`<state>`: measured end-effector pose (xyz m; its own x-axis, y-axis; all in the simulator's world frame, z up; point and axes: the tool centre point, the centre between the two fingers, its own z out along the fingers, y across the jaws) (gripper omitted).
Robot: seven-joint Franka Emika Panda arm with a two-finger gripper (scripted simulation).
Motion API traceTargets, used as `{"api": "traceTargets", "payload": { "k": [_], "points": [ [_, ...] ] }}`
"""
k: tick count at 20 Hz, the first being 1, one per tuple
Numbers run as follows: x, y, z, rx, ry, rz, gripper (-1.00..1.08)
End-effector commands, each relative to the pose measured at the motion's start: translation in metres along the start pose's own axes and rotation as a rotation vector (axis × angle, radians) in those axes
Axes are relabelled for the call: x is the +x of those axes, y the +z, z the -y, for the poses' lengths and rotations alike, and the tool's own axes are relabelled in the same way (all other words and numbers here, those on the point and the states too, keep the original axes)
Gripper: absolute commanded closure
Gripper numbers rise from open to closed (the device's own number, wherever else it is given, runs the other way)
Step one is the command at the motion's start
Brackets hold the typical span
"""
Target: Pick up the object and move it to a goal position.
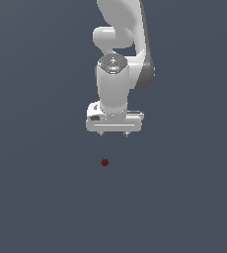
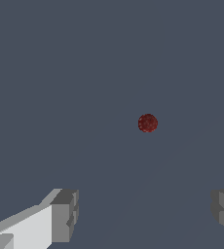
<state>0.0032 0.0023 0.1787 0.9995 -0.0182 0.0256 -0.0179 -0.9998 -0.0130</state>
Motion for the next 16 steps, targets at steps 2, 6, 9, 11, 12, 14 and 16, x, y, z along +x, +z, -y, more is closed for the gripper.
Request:
{"api": "traceTargets", "payload": {
  "k": [2,6,9,11,12,14,16],
  "points": [
    [0.000,0.000,0.001,0.000,-0.001,0.000,-0.92],
    [-0.004,-0.003,0.018,-0.003,-0.023,0.008,-0.92],
    [-0.007,-0.005,0.027,-0.005,-0.035,0.012,-0.92],
    [-0.006,-0.005,0.026,-0.005,-0.034,0.012,-0.92],
    [-0.006,-0.004,0.025,-0.005,-0.033,0.012,-0.92],
    [-0.004,-0.002,0.024,-0.004,-0.032,0.012,-0.92],
    [-0.001,0.002,0.021,-0.004,-0.029,0.013,-0.92]
  ]
}}
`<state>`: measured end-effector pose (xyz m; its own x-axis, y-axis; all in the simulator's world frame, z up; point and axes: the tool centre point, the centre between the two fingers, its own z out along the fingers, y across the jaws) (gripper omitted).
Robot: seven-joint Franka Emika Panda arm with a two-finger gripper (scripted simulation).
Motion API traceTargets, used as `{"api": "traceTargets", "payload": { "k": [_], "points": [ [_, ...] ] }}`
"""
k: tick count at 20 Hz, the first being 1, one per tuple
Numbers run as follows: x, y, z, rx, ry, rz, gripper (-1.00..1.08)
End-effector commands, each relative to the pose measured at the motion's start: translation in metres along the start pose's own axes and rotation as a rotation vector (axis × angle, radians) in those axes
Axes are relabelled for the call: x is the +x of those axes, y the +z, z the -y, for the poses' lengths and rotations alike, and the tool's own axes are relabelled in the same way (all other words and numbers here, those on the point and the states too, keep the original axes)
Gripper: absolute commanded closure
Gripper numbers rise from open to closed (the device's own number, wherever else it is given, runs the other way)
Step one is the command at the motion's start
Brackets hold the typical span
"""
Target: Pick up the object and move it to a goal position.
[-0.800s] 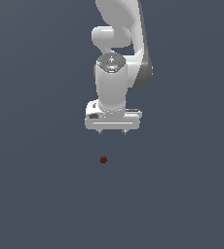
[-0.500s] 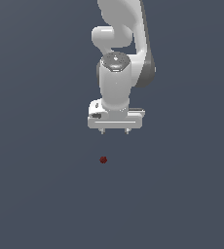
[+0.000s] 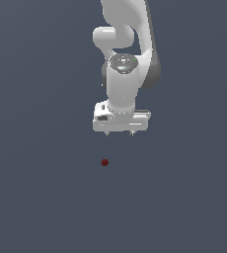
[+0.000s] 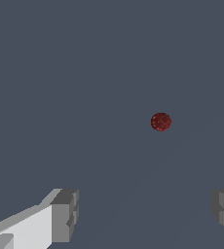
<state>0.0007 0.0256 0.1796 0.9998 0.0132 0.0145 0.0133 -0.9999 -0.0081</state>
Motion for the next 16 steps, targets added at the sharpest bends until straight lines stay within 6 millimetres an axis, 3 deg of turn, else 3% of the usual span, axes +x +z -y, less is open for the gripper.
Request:
{"api": "traceTargets", "payload": {
  "k": [1,7,16],
  "points": [
    [0.003,0.006,-0.004,0.000,0.004,0.002,-0.92],
    [0.018,0.029,-0.018,0.000,0.018,0.005,-0.92],
    [0.043,0.084,-0.052,-0.004,0.047,0.011,-0.92]
  ]
}}
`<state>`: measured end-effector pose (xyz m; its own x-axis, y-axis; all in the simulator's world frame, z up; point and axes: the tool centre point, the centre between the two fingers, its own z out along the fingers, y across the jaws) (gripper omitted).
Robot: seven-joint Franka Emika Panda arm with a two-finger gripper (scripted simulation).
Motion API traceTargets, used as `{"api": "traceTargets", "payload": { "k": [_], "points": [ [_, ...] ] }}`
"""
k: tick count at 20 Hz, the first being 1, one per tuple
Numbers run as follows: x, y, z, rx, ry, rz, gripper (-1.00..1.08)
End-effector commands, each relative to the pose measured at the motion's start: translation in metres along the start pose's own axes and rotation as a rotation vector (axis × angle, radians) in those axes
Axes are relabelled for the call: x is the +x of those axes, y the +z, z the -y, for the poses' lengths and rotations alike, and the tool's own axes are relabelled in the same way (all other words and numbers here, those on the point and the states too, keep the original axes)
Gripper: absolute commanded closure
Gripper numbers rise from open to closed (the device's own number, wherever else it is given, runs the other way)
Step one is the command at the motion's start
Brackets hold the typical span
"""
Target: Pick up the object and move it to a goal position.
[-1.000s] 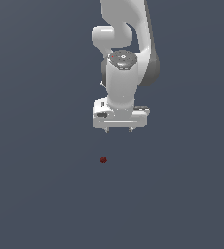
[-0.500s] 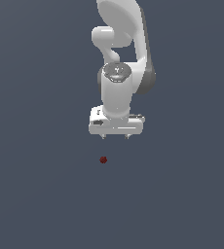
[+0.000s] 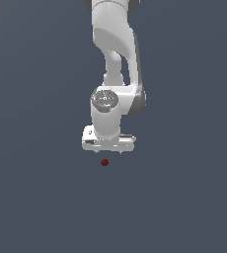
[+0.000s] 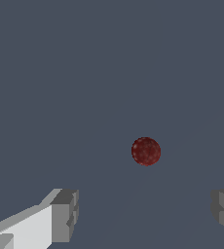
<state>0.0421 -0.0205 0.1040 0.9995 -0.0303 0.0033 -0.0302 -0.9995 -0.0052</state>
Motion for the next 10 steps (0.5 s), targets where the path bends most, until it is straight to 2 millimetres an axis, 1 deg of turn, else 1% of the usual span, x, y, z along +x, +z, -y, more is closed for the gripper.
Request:
{"api": "traceTargets", "payload": {
  "k": [1,6,10],
  "points": [
    [0.006,0.013,-0.008,-0.002,0.006,0.001,-0.92],
    [0.012,0.031,-0.018,-0.004,0.014,0.003,-0.92],
    [0.014,0.037,-0.021,-0.005,0.016,0.003,-0.92]
  ]
}}
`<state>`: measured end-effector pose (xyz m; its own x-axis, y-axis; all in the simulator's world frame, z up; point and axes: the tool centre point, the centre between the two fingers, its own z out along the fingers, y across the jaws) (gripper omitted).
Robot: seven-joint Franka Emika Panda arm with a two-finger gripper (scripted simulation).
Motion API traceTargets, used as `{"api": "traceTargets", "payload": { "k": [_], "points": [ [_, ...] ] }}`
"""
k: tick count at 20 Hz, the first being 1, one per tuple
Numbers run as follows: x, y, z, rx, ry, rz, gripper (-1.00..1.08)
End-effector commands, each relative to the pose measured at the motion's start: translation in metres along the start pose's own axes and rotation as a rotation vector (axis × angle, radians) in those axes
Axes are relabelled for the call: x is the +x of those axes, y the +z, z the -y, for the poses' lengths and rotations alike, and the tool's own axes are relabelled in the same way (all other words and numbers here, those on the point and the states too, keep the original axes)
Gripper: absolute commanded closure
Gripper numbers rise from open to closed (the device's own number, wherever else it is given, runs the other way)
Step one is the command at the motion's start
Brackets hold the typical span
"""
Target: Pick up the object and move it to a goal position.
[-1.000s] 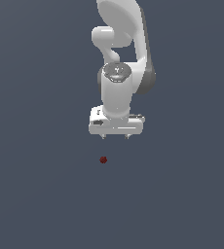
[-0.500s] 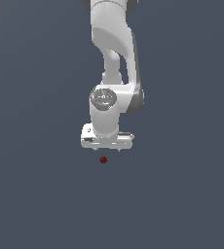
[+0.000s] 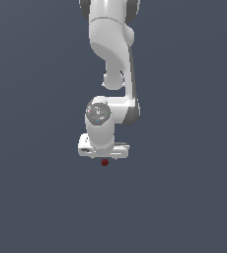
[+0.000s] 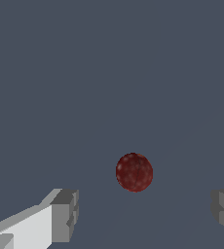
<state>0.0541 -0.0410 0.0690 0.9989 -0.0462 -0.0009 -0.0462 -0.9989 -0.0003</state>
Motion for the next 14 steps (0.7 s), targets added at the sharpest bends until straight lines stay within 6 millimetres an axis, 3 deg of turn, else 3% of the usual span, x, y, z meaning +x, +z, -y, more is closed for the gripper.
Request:
{"api": "traceTargets", "payload": {
  "k": [1,6,14],
  "points": [
    [0.001,0.002,-0.001,0.000,0.001,-0.001,-0.92],
    [0.000,0.007,-0.001,0.000,0.001,0.000,-0.92],
    [0.000,0.044,-0.001,0.000,0.001,0.000,-0.92]
  ]
}}
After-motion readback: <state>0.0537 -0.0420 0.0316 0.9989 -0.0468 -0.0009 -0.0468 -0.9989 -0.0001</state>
